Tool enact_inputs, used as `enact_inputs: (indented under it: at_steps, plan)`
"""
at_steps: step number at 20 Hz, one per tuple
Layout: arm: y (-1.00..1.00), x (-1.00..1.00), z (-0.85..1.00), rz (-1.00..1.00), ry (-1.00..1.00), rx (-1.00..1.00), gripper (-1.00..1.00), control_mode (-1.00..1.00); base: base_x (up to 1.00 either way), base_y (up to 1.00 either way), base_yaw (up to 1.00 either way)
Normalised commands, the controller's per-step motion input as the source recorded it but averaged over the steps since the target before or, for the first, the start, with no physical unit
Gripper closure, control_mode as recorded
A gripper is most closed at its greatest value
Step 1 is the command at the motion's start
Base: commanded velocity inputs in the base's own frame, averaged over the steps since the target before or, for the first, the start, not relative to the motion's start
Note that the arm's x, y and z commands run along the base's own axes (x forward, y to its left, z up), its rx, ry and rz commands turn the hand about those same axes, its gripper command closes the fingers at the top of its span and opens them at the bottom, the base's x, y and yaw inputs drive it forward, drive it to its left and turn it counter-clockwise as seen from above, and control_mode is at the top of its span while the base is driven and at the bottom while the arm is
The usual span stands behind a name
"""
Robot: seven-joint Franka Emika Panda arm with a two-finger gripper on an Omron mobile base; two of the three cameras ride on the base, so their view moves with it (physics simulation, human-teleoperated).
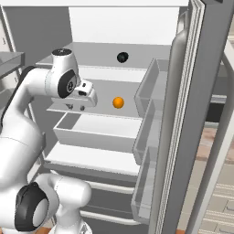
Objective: Place the cold items (eggplant and orange) from the fridge in one tupperware on the dining counter. Place the warm items (hot dog and kebab skewer) in the stove area in another tupperware.
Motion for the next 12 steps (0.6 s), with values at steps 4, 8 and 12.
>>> enact_inputs:
  at_steps: [4, 8, 12]
  plan:
    - [-0.01, -0.04, 0.09, 0.0, -0.06, 0.0, -1.0, -1.0, 0.0, 0.0, 0.0]
    - [-0.28, -0.09, 0.65, -0.11, -0.2, -0.02, -1.0, -1.0, 0.0, 0.0, 0.0]
    - [-0.5, -0.04, 0.88, -0.25, -0.04, -0.1, -1.0, -1.0, 0.0, 0.0, 0.0]
